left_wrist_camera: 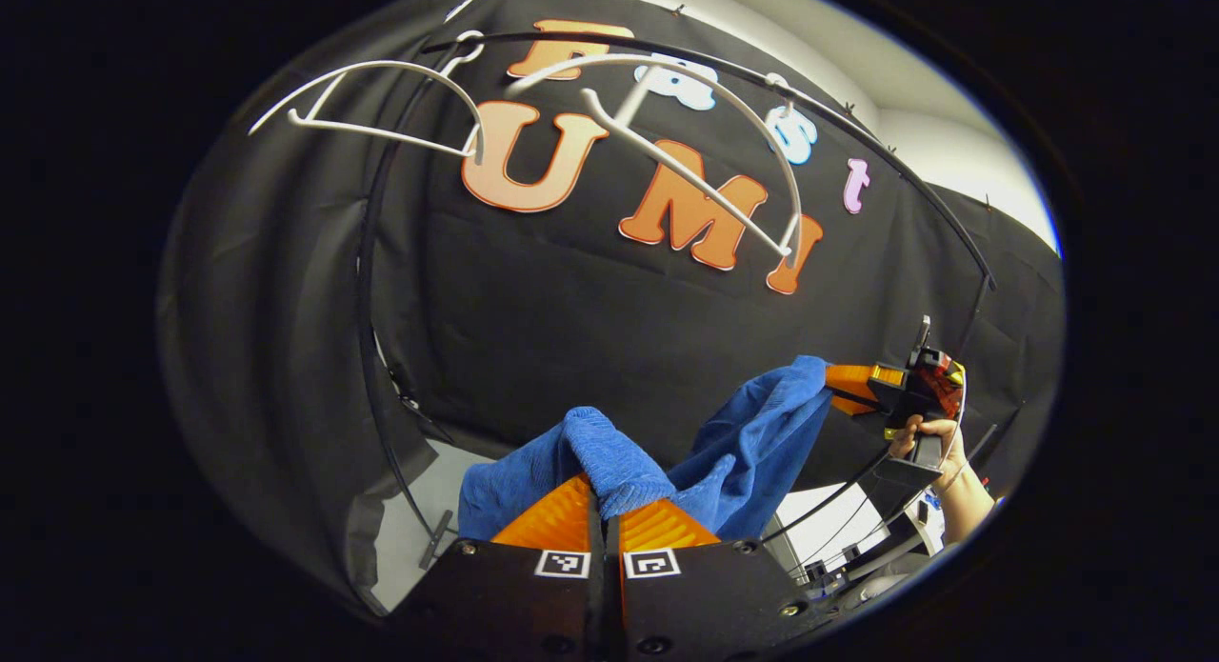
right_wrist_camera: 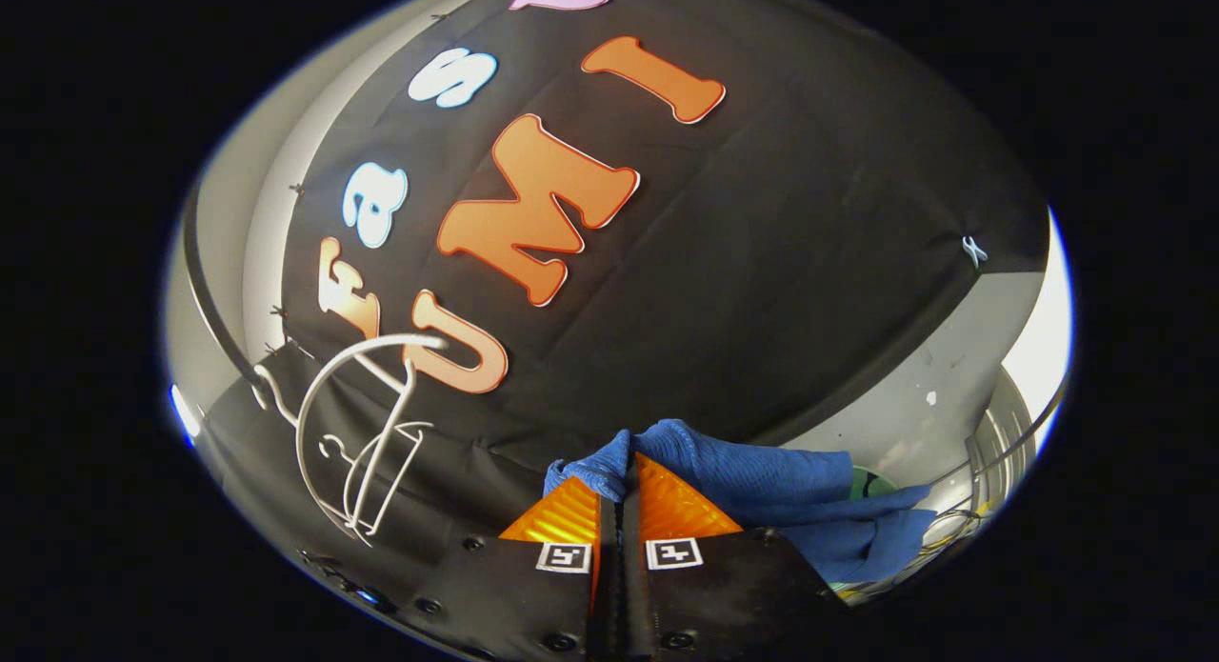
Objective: Grasp the clothes on the hanger with both hands and then place them into the laundry hamper below.
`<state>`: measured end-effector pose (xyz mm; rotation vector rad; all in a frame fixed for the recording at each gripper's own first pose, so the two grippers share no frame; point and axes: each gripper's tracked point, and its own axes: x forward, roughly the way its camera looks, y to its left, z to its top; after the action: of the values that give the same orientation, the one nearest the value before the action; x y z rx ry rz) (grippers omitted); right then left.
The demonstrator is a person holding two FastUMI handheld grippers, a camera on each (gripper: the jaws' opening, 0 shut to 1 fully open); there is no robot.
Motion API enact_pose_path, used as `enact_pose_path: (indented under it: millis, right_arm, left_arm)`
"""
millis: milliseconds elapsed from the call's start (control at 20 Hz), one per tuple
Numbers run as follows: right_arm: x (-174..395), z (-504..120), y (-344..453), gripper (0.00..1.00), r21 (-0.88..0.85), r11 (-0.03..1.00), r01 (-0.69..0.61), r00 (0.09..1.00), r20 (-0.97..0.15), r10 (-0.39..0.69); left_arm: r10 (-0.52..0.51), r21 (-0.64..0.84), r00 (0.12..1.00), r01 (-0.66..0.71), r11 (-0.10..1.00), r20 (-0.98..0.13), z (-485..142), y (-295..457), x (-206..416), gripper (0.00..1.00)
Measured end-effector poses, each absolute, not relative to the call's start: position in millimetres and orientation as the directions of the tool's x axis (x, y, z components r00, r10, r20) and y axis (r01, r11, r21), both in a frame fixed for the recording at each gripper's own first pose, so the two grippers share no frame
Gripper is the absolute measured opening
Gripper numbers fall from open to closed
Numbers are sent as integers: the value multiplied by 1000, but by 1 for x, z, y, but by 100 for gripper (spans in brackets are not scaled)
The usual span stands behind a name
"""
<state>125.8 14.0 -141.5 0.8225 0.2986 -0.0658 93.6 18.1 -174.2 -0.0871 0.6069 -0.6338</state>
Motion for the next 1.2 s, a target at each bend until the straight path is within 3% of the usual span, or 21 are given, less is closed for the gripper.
enact_pose_path:
  millis: [550, 1200]
  right_arm:
    - [92, -203, 55, 8, 572, 784, 240, 915, -403, 14]
    - [73, -289, 73, 7, 339, 883, 325, 832, -547, -96]
  left_arm:
    - [-623, -288, 545, 577, 765, -561, -208, -52, 90, 0]
    - [-545, -235, 462, 571, 786, -700, -253, -84, 97, 0]
